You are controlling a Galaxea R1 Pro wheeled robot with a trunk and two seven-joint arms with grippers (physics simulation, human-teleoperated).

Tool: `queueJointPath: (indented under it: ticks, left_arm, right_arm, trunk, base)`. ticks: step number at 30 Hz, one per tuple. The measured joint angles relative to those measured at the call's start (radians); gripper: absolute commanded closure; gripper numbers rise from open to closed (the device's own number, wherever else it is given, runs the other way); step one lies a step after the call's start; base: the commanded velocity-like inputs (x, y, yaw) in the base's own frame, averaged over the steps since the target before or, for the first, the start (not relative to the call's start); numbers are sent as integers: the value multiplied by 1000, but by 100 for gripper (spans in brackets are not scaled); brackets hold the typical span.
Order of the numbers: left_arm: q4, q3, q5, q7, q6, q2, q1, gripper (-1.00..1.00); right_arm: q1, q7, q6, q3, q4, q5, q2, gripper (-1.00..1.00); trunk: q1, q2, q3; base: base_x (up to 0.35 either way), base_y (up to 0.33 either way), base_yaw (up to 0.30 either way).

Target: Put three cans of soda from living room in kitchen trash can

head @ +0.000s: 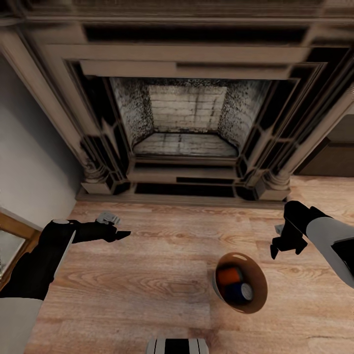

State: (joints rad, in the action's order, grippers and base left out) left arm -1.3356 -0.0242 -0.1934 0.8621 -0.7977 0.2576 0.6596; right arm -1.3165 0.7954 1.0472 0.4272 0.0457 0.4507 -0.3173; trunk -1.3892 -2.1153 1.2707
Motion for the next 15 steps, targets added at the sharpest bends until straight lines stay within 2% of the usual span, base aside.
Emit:
queueJointPath:
  ticks: [6,10,15]
  left_arm:
    - [2,0,-1,0,0,-1,0,-100]
    - [5,0,-3,-1,1,-1,0,-100]
    - [12,-1,-8,-6,2,-1,0,-100]
  right_arm:
    - [28,-8,0,-2,6,-2,5,-100]
    - [75,-7,0,-7,53,-4,3,-100]
    - [177,-10,0,-12,189,-5,2,-100]
  trunk:
    - [23,42,-19]
    - [38,70,-31]
    - [57,105,-47]
  base:
    - [0,0,0]
    - [0,0,0]
    - [0,0,0]
